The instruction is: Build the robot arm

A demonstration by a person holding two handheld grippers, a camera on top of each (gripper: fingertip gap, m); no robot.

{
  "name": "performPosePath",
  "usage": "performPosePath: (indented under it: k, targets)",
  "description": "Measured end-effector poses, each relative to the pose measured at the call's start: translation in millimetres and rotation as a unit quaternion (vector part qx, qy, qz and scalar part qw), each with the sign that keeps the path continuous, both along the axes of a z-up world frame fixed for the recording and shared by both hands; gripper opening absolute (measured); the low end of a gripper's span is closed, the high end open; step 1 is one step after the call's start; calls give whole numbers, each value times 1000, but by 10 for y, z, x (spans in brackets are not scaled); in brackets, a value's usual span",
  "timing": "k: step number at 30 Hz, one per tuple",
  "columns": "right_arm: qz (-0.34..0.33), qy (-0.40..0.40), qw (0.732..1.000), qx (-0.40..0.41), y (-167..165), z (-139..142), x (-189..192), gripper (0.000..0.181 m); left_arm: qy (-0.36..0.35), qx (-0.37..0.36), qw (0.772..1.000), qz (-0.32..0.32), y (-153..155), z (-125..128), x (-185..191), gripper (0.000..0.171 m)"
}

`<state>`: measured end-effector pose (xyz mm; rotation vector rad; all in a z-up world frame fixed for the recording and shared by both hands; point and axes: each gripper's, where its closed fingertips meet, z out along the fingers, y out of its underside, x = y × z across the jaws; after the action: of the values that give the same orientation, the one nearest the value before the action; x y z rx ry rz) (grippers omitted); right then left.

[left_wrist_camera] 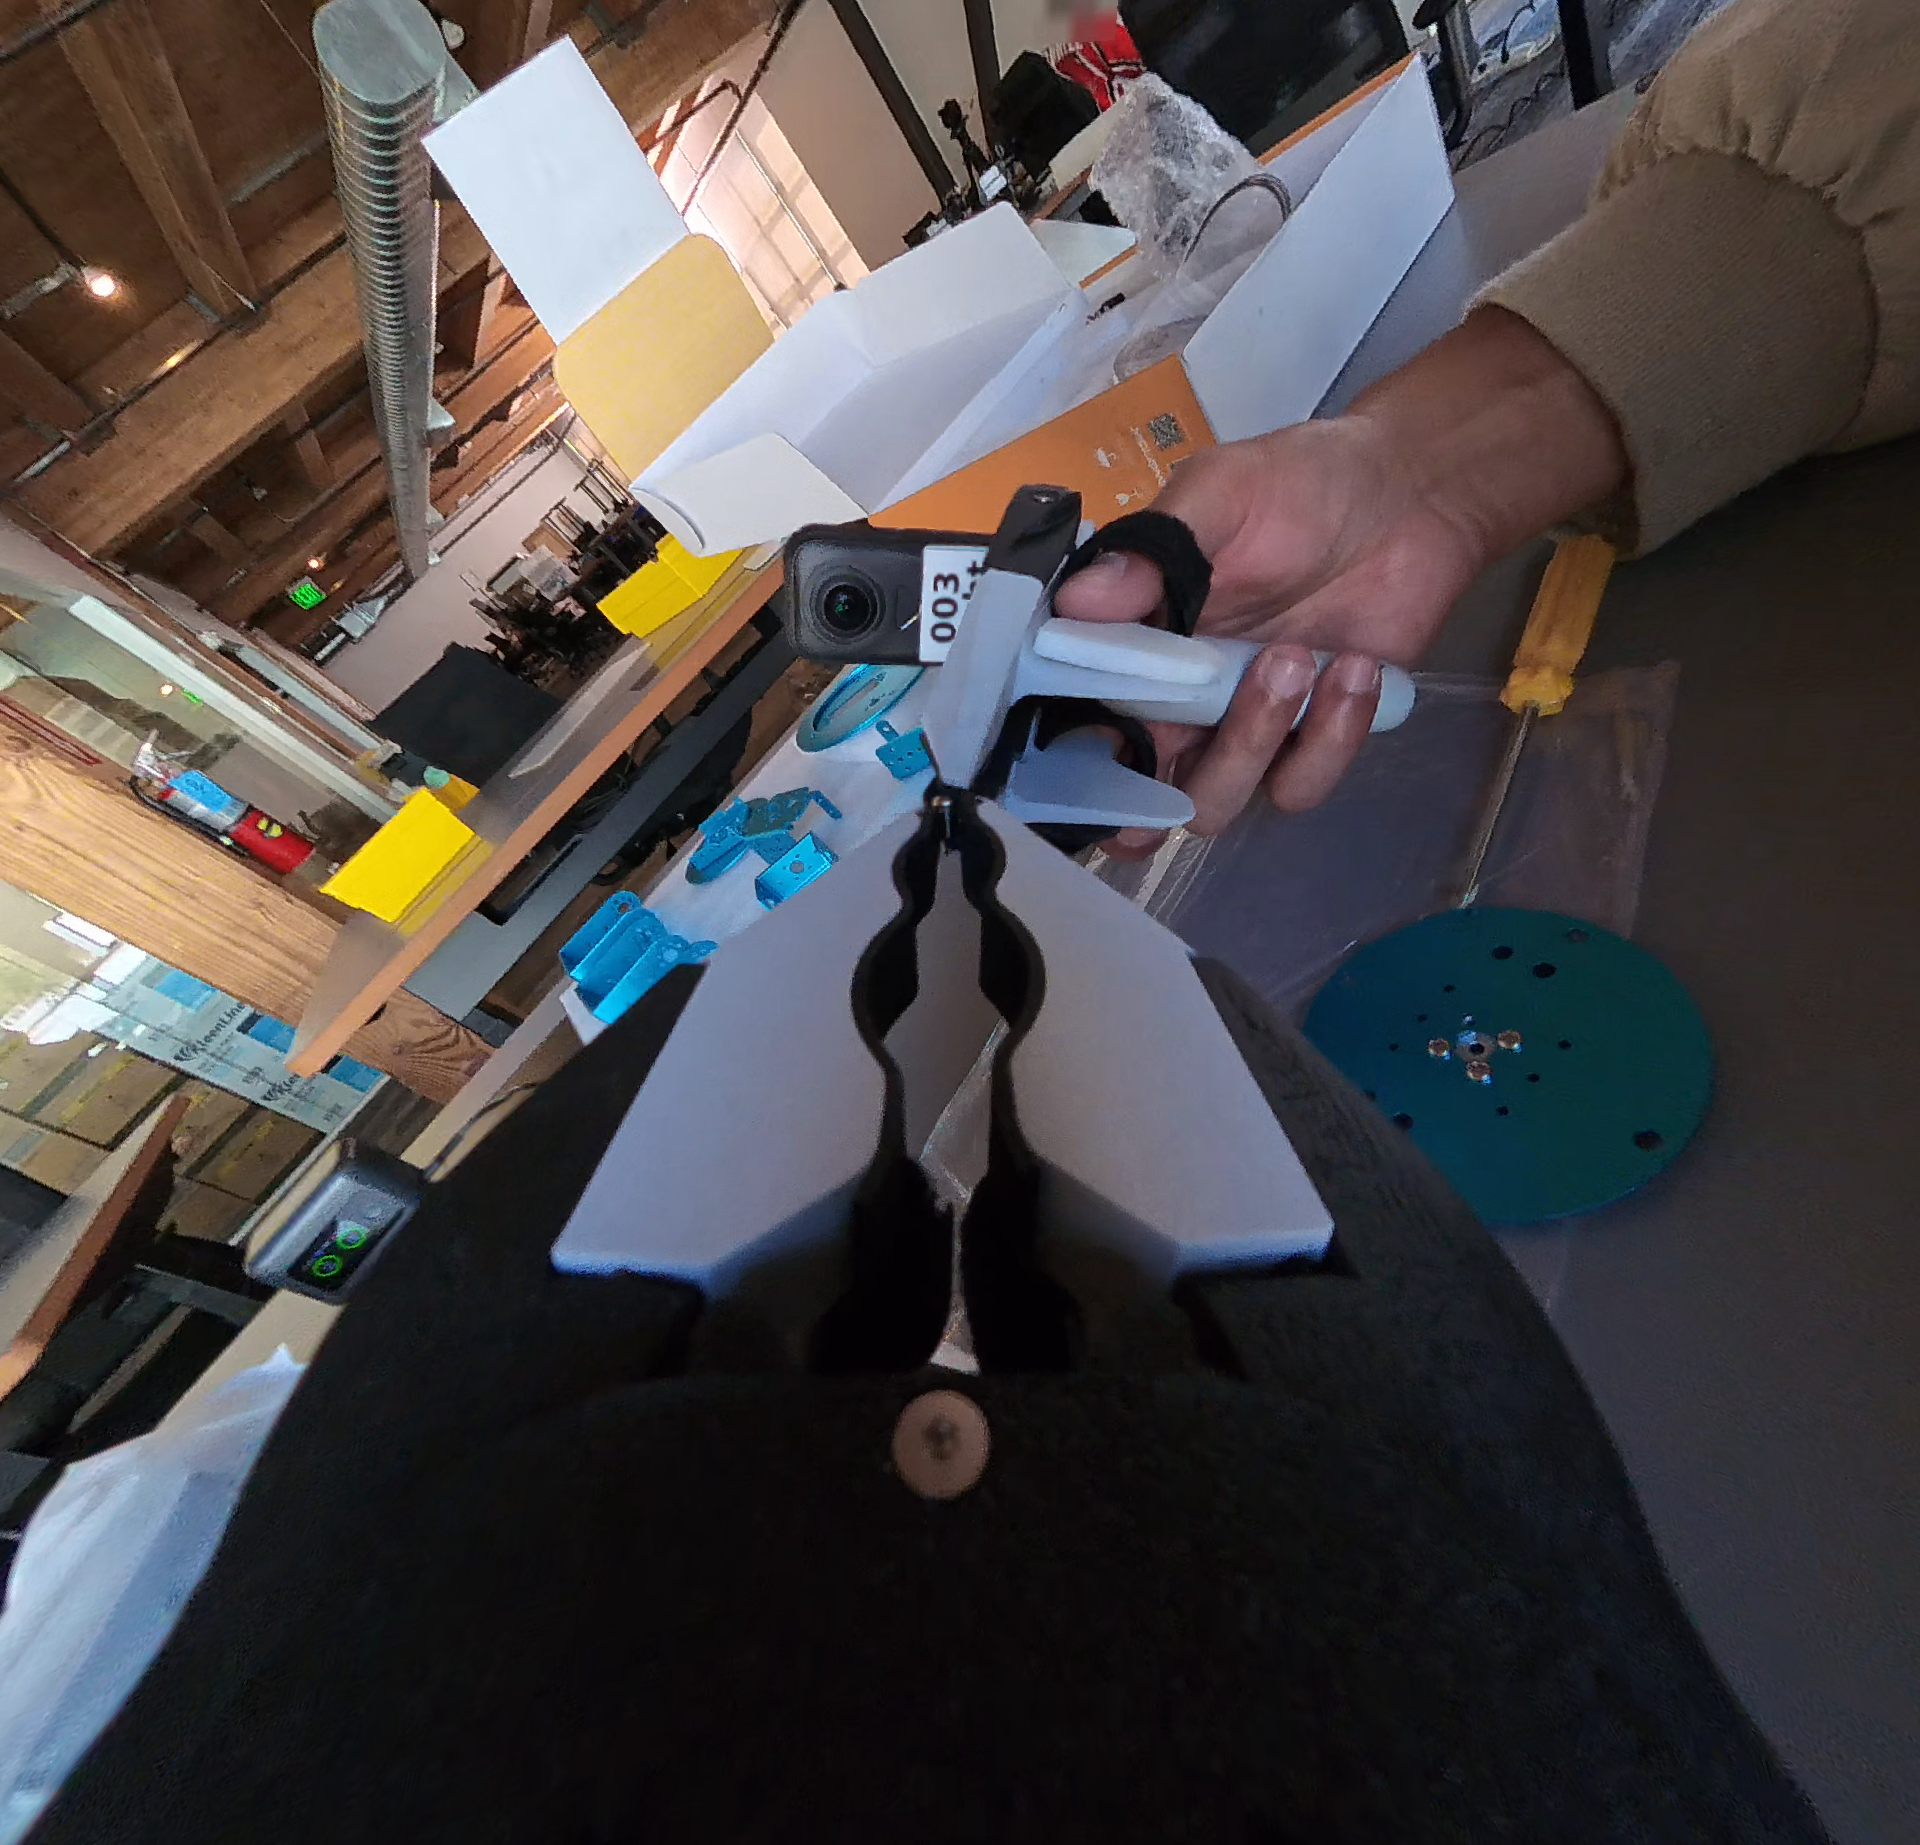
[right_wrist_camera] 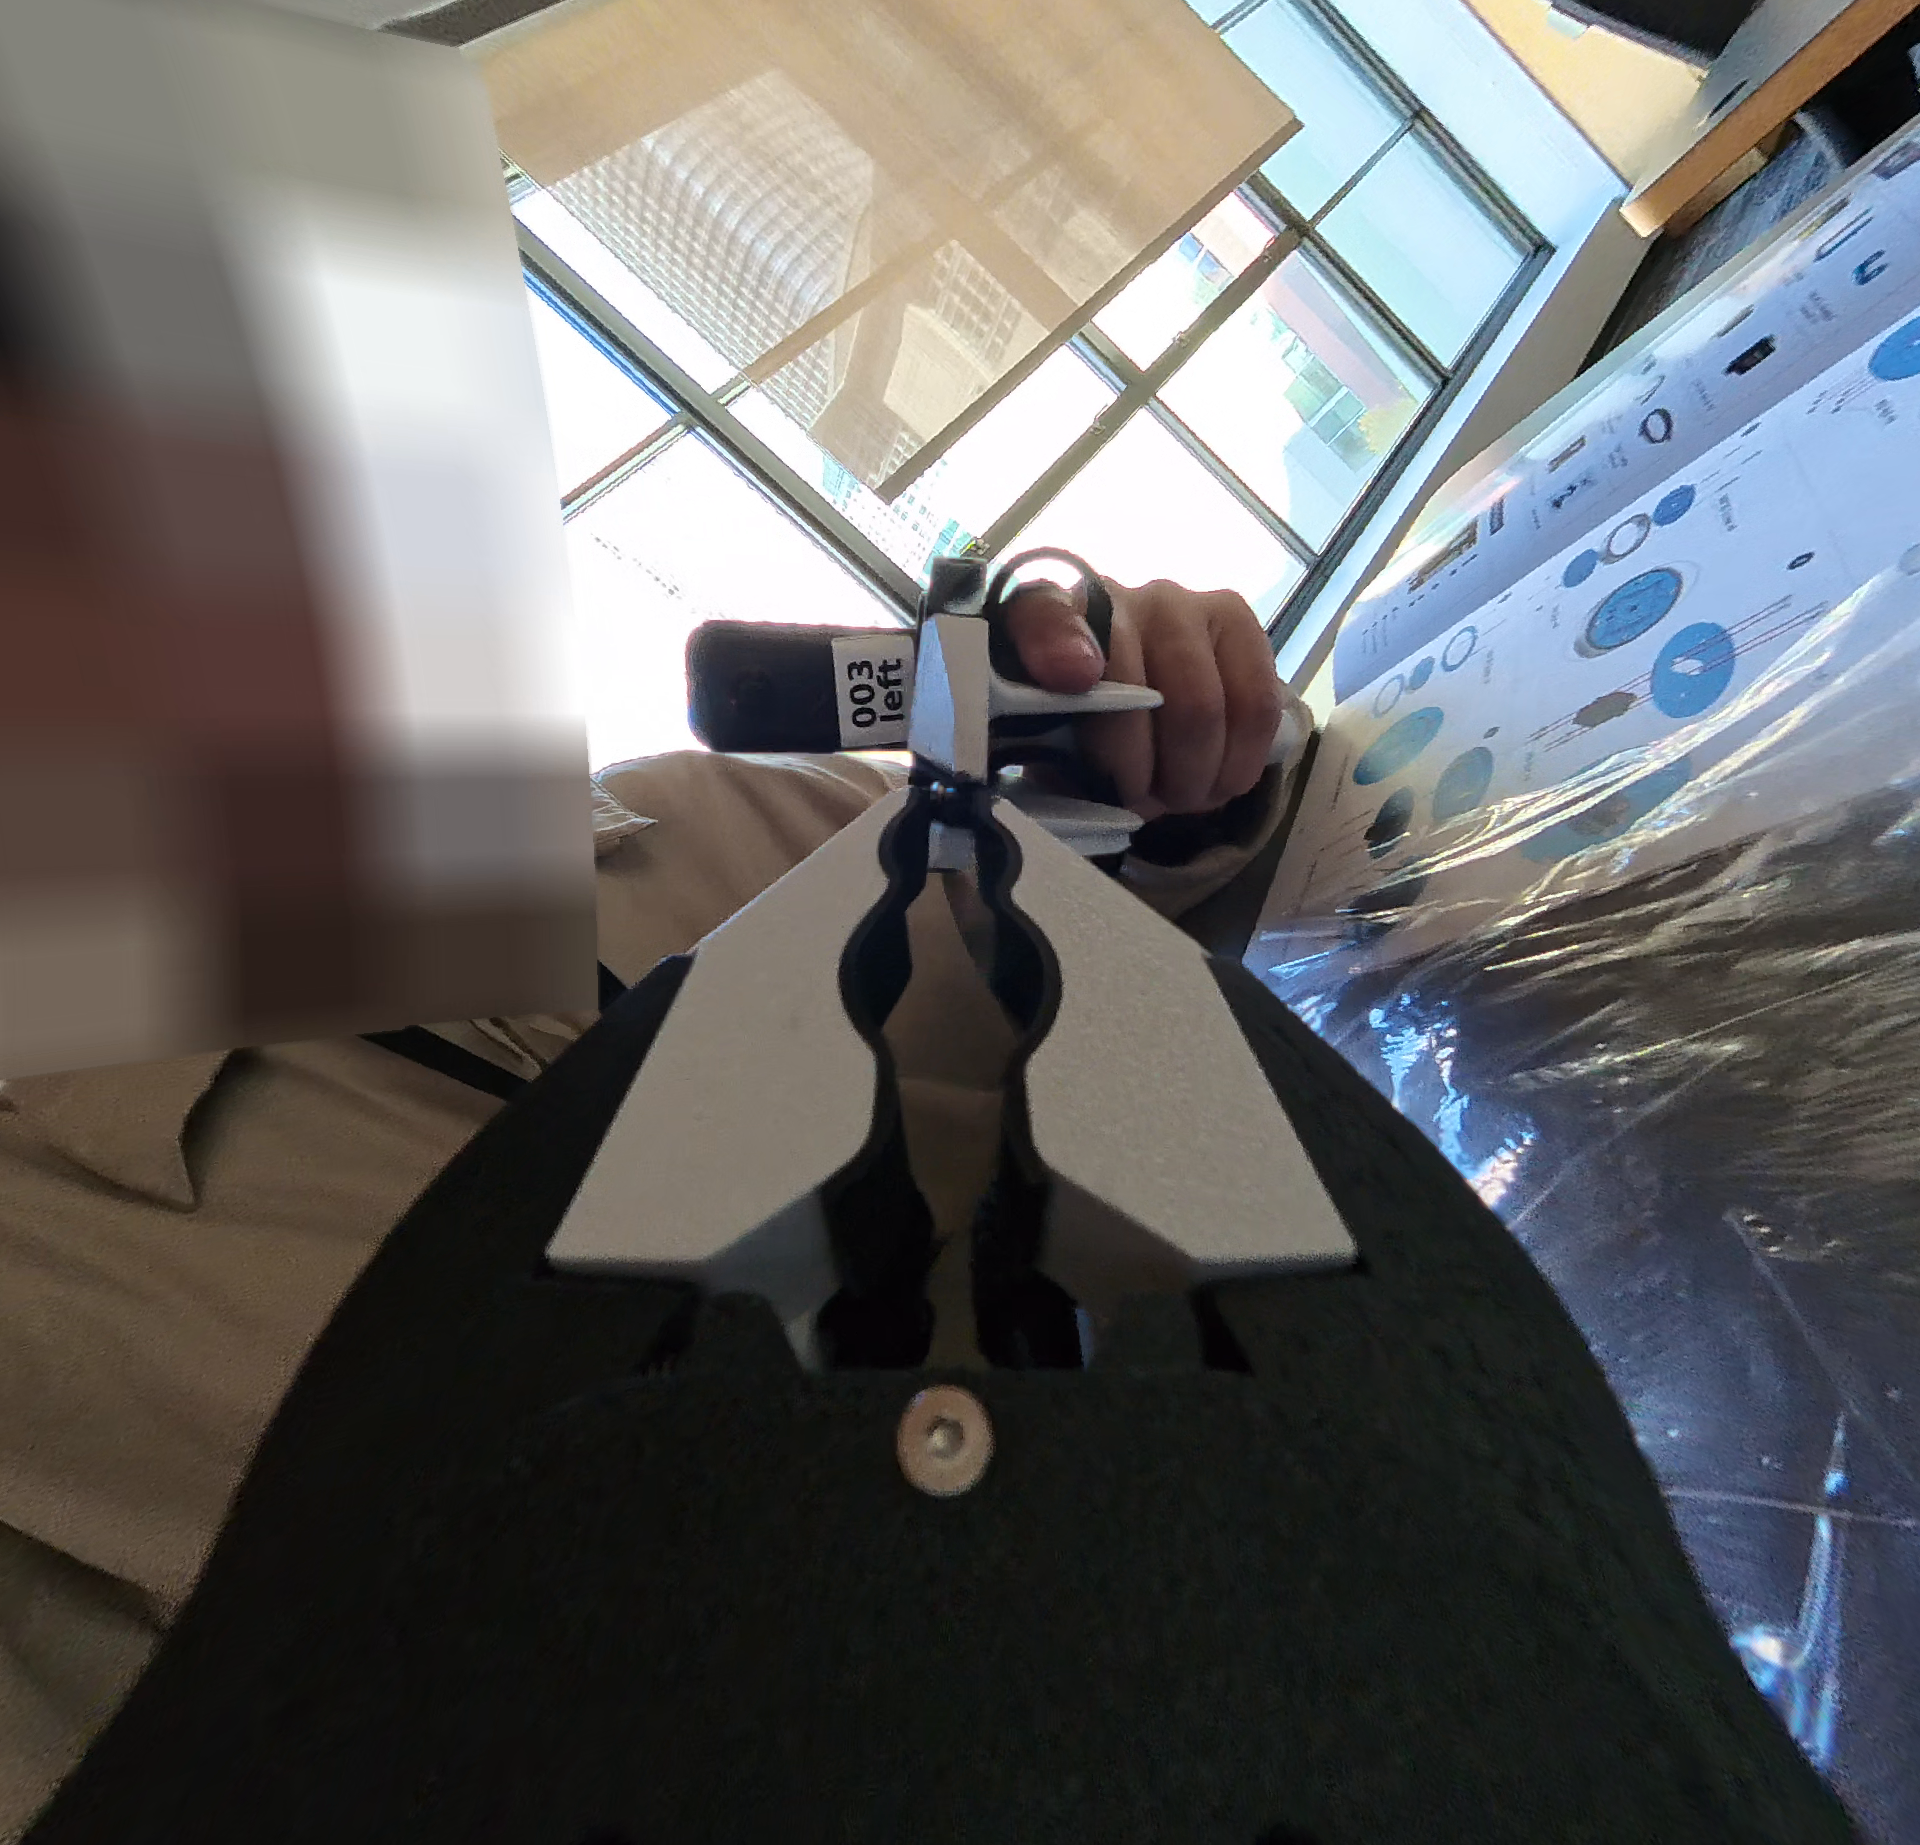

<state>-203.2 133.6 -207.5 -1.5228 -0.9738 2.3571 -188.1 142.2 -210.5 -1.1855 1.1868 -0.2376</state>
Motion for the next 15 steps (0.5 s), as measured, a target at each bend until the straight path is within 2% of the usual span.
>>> performPosePath:
  k: [5,9,12,15]
  targets:
    - [-2,-10,1000,10,8,-43,8,7,13,-7,1000,0,3,-39,5,3]
    - [-47,-62,994,82,102,-157,14,12,31,5,999,10,24,-116,-15,3]
    - [-115,-129,972,161,314,-281,94,11,43,12,999,27,85,-190,-75,2]
    - [-151,-160,941,255,273,-265,90,16,77,32,995,56,174,-304,-138,2]
